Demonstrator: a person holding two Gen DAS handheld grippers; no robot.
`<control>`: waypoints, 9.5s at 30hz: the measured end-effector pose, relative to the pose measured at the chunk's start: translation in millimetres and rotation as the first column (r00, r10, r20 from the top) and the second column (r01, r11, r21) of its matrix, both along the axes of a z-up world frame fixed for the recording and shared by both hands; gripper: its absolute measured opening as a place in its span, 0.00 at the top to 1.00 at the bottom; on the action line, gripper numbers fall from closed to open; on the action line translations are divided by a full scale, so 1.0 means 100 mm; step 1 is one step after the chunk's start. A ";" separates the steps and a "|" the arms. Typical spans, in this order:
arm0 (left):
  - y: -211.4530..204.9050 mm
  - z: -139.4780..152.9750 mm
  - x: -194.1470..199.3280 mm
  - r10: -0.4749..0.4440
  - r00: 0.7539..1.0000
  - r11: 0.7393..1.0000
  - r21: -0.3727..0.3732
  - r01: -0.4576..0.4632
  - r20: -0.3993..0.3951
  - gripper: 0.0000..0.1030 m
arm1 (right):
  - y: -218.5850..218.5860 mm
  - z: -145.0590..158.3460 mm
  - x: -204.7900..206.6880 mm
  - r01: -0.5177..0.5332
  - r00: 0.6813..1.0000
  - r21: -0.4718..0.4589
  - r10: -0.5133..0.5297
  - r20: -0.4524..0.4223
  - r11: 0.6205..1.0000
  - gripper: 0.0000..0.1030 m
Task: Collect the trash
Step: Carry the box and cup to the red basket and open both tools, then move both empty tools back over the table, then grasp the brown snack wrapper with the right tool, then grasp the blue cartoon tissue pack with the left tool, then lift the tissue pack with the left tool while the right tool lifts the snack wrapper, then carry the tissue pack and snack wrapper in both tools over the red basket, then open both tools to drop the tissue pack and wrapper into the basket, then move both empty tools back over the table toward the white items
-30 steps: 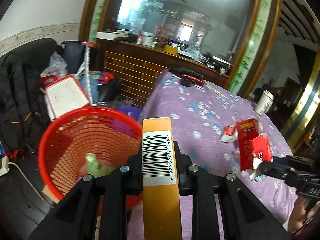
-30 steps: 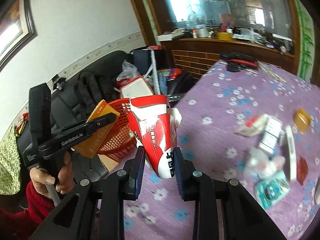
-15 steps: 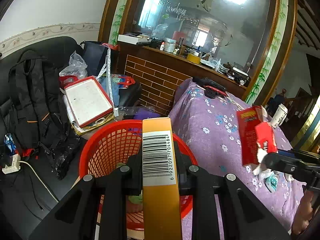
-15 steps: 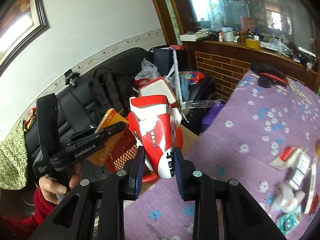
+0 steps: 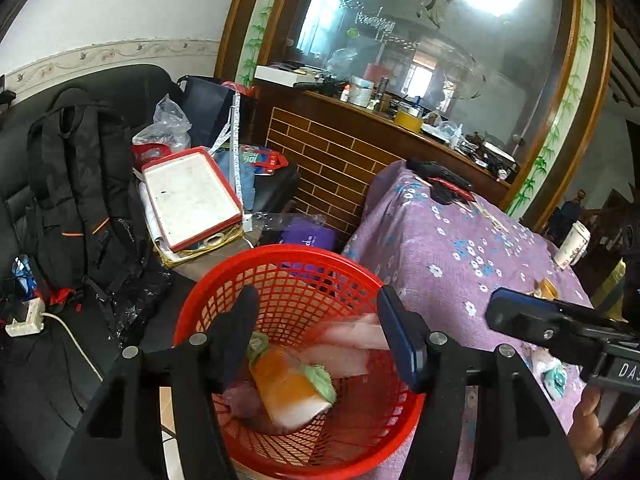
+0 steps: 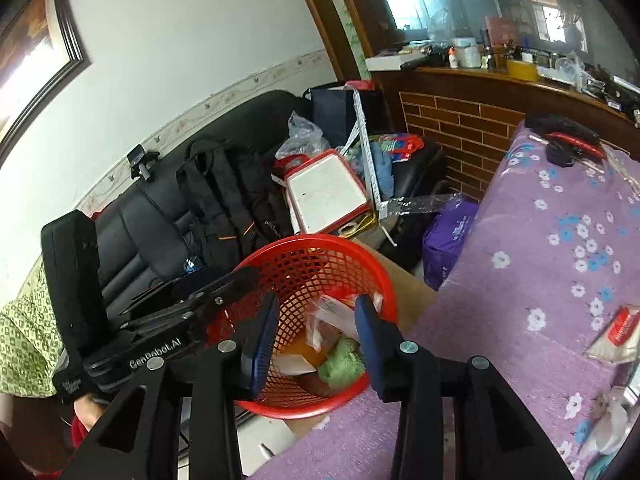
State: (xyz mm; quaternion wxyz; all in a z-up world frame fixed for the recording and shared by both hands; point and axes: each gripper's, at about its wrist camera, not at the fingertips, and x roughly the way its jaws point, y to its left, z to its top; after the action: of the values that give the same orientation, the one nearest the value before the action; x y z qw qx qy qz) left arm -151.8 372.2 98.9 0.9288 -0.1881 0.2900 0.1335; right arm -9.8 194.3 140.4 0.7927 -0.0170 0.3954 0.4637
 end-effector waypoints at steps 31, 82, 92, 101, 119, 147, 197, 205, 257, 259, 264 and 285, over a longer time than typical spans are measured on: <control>-0.12 -0.02 -0.78 -0.172 0.983 0.980 0.094 0.177 -0.059 0.39 | -1.81 -0.05 -0.17 0.304 0.953 -0.111 -0.302 0.036 0.946 0.57; -3.61 -0.51 1.15 -0.626 0.735 0.757 0.022 0.653 -0.259 0.31 | -3.82 -0.70 0.79 0.637 0.771 -0.041 -0.637 0.016 0.770 0.71; -4.02 -0.65 1.40 -0.633 0.690 0.718 0.067 0.693 -0.350 0.28 | -3.99 -0.56 0.65 0.634 0.771 0.092 -0.637 0.004 0.768 0.71; -4.23 -0.91 1.52 -0.605 0.691 0.714 0.116 0.691 -0.395 0.36 | -4.04 -0.50 0.60 0.612 0.786 0.131 -0.618 0.004 0.780 0.80; -4.02 -0.63 1.01 -0.665 0.694 0.706 0.069 0.705 -0.277 0.64 | -3.93 -0.98 0.96 0.557 0.810 0.005 -0.542 -0.225 0.831 0.43; -3.13 -0.44 0.66 -0.582 0.793 0.800 0.048 0.598 -0.181 0.63 | -3.14 -0.94 0.75 0.331 0.942 -0.257 -0.333 0.035 0.908 0.67; -2.48 -0.15 0.26 -0.395 0.916 0.904 0.145 0.402 -0.073 0.63 | -2.54 -0.15 -0.40 0.330 0.944 -0.042 -0.329 0.036 0.943 0.68; -2.12 -0.11 0.16 -0.336 0.941 0.932 0.128 0.339 -0.048 0.63 | -2.21 -0.12 -0.35 0.276 0.961 -0.060 -0.276 0.015 0.959 0.68; -0.93 -0.07 0.05 -0.104 0.993 0.989 0.101 0.108 -0.047 0.39 | -1.28 -0.02 -0.17 0.213 0.977 -0.021 -0.213 -0.025 0.977 0.44; -1.12 -0.08 0.12 -0.148 0.987 0.982 0.108 0.154 -0.061 0.39 | -1.50 -0.08 -0.18 0.254 0.966 -0.025 -0.255 -0.033 0.967 0.44; -1.66 -0.12 0.29 -0.252 0.963 0.957 0.121 0.263 -0.099 0.39 | -2.16 -0.16 -0.14 0.377 0.924 -0.018 -0.378 -0.054 0.926 0.44; -3.59 -0.39 1.25 -0.542 0.780 0.737 0.269 0.620 -0.313 0.32 | -4.75 -0.28 -0.02 0.842 0.536 0.042 -0.827 -0.168 0.537 0.37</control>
State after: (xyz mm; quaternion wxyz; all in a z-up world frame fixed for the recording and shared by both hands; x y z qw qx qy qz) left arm -27.2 12.8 60.1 0.9047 0.1001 0.4032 -0.0950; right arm -11.5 -280.7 112.7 0.8902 0.2502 0.3773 0.0513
